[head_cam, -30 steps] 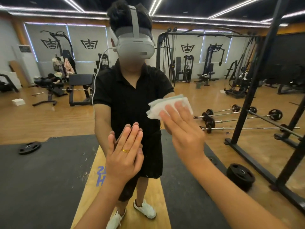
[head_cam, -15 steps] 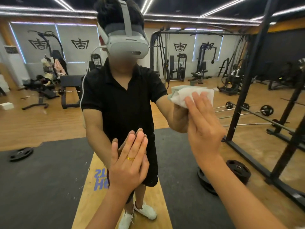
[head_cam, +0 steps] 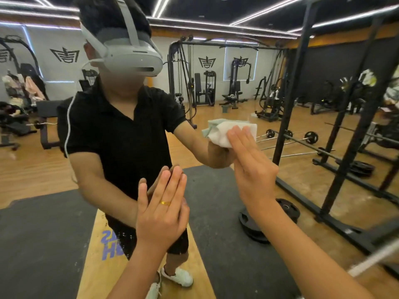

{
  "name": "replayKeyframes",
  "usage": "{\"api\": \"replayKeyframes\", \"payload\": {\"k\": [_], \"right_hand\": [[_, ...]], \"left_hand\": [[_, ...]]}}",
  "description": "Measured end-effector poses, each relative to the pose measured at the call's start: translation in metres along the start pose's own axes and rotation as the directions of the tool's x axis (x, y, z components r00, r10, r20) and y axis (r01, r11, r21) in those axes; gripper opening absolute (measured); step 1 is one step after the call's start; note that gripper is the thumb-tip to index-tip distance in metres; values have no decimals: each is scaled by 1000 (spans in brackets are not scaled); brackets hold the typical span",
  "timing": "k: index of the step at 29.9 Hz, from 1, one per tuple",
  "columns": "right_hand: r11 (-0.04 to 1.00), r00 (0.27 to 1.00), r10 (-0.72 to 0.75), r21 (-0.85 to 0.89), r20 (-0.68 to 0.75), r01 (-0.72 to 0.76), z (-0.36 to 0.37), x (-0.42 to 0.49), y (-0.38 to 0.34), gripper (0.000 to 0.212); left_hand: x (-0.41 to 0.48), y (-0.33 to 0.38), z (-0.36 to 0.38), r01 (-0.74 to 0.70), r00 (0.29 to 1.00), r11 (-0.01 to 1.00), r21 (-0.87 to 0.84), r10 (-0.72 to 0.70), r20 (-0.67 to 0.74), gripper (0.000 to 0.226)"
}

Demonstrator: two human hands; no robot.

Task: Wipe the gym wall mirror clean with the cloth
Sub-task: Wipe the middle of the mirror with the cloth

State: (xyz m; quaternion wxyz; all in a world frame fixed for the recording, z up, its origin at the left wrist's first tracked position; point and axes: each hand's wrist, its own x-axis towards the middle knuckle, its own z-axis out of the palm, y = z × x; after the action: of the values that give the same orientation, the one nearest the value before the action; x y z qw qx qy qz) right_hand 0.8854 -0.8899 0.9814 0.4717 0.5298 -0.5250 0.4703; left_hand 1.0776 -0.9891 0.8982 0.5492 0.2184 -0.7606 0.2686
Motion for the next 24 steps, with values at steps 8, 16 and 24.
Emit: {"api": "replayKeyframes", "payload": {"k": [8, 16, 24], "right_hand": [[986, 986, -162, -31, 45, 164, 0, -15, 9, 34], [965, 970, -242, -102, 7, 241, -17, 29, 69, 38], [998, 994, 50, 49, -97, -46, 5, -8, 27, 33]], "left_hand": [[-1, -1, -3, -12, 1000, 1000, 20, 12, 12, 56], [-3, 0, 2, -1, 1000, 998, 70, 1, 0, 54], [-3, 1, -2, 17, 999, 996, 87, -21, 42, 53]]}}
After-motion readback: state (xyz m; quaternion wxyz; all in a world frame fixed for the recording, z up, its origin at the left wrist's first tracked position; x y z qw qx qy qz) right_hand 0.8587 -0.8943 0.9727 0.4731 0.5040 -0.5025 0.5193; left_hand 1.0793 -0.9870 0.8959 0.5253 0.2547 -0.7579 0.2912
